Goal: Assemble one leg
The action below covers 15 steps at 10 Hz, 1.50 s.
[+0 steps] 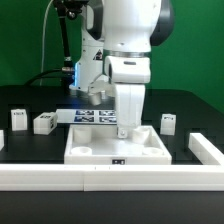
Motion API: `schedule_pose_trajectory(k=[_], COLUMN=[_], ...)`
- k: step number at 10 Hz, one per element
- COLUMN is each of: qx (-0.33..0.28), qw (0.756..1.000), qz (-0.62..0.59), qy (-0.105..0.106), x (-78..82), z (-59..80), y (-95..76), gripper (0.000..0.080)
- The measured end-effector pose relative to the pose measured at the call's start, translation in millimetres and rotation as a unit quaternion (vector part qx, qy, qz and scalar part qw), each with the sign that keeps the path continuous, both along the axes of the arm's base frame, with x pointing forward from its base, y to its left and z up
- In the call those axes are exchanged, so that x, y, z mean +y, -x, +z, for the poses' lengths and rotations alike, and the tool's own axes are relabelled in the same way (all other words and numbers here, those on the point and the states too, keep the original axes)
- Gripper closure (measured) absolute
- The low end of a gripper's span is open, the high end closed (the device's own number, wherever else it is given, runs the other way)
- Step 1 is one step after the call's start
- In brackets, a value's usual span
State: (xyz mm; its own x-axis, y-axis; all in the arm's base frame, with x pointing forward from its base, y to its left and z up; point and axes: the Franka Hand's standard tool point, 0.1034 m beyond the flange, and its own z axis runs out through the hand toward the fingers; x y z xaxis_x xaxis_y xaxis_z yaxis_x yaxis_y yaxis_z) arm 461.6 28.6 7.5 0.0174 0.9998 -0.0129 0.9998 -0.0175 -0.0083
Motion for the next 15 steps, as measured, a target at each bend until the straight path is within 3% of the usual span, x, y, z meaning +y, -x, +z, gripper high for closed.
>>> schedule_pose_trajectory(k=[4,9,13,15], qx=[0.000,-0.007,-0.001,-0.001], qw=[1.000,1.000,1.000,1.000], qz=[0.001,0.007,0.003,-0.001], qy=[-0.001,-0.009,-0.008,-0.006], x=[1.0,38.6,59.4,59.0], z=[0.0,0.2,0.7,0.4], y=[0.0,-15.9,-29.5,-29.4], gripper=[0.0741,0.0741,0.0741,0.0741])
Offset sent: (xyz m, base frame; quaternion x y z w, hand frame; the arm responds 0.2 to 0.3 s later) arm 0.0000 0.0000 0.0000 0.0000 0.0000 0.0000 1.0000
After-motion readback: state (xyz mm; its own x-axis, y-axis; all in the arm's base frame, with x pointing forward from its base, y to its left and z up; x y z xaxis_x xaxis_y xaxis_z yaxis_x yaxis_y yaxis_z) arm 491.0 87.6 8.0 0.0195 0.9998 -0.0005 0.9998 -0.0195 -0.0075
